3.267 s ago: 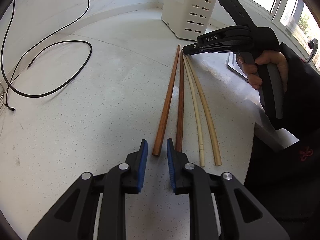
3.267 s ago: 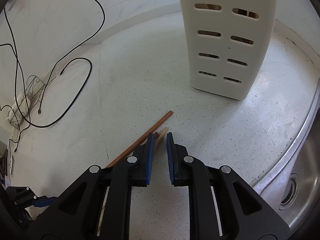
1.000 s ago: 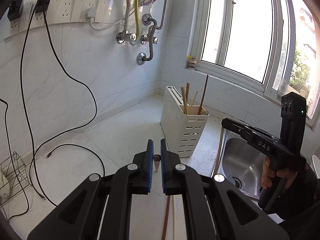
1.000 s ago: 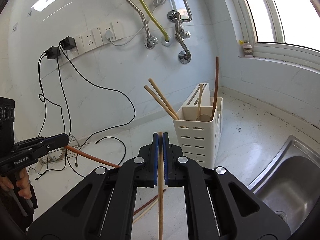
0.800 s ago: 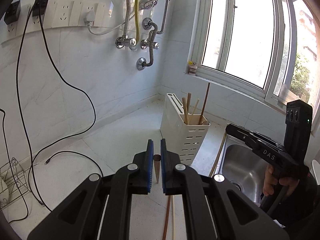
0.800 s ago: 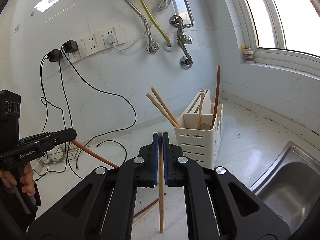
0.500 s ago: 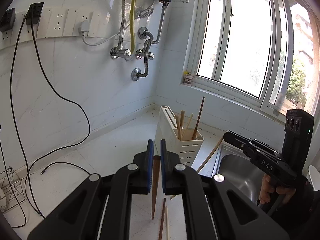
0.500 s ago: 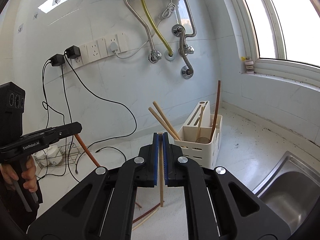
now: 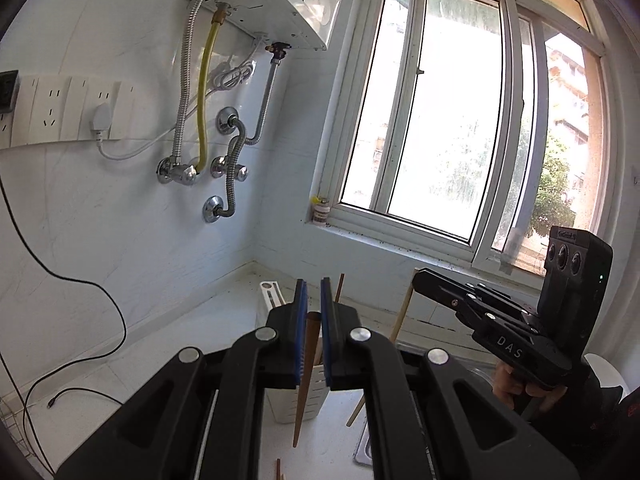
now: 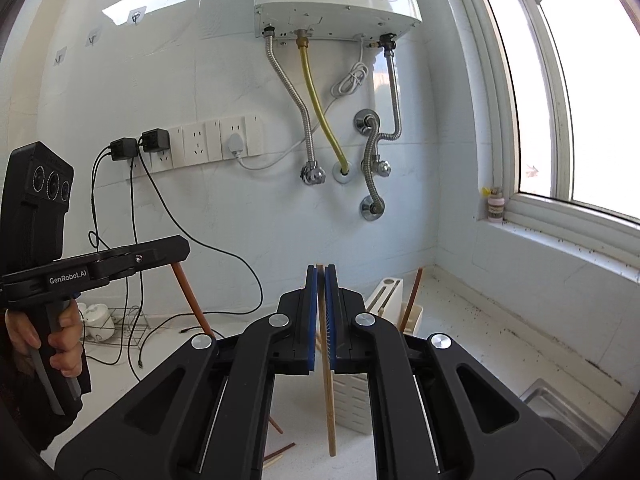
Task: Organize utensils
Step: 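Lift and carry the chopsticks to the white holder with both tools, then drop the chopsticks into the holder by opening both tools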
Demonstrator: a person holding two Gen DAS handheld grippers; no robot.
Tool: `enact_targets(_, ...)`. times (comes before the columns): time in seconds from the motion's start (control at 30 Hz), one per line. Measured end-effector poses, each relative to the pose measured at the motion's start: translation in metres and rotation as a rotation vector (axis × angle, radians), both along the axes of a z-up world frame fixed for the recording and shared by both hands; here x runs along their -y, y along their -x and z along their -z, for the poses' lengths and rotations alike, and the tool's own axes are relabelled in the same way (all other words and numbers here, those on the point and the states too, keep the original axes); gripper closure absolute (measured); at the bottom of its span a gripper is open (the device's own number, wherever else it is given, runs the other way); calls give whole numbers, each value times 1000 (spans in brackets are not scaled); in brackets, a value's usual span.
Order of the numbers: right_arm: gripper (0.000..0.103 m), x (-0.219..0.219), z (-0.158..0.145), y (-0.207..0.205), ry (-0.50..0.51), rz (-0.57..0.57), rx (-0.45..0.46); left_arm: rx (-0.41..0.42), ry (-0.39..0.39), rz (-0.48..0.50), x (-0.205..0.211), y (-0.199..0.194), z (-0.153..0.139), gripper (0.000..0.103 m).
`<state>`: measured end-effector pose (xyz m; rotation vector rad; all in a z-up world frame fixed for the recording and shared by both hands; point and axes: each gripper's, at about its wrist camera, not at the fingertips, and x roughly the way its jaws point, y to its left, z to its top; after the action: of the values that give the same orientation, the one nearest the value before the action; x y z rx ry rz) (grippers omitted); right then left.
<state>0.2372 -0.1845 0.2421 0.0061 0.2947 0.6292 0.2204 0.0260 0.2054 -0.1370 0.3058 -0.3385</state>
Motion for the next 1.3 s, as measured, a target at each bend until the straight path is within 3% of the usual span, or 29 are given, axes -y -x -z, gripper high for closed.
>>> enact_targets(0.43, 100, 19, -62, -39, -92, 6, 125, 97, 20, 7, 25, -42, -49, 98)
enact_targets(0.73, 100, 18, -69, -81, -153, 11, 117, 154, 24, -6, 28, -79, -62, 98)
enact_targets(0.97, 100, 10, -54, -104, -185, -23, 67, 114, -7, -24, 34, -106, -43, 98)
enact_targets(1.3, 99, 19, -21, -110, -135, 5, -12, 4, -4, -11, 32, -120, -4, 98)
